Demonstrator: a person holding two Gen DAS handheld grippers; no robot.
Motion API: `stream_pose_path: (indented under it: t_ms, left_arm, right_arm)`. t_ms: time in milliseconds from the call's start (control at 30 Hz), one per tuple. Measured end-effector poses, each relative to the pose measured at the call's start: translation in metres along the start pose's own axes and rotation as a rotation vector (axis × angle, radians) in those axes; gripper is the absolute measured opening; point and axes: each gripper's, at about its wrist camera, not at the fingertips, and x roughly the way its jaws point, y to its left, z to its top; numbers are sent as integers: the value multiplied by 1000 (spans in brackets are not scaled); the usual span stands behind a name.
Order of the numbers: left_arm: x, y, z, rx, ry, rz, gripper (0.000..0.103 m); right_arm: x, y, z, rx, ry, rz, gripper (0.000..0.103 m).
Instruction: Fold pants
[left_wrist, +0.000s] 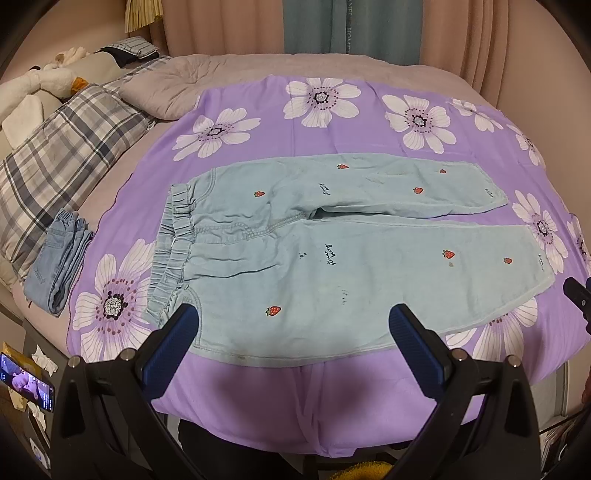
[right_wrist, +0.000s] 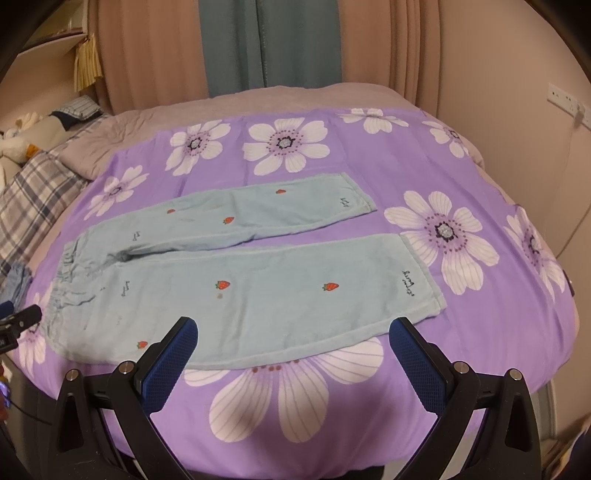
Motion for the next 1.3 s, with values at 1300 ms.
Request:
stream_pose_path:
  t_ms: [1300]
  left_arm:
    - [14, 16, -3, -124, -27, -73, 103]
  right_arm:
    - [10, 14, -10, -73, 13, 27, 103]
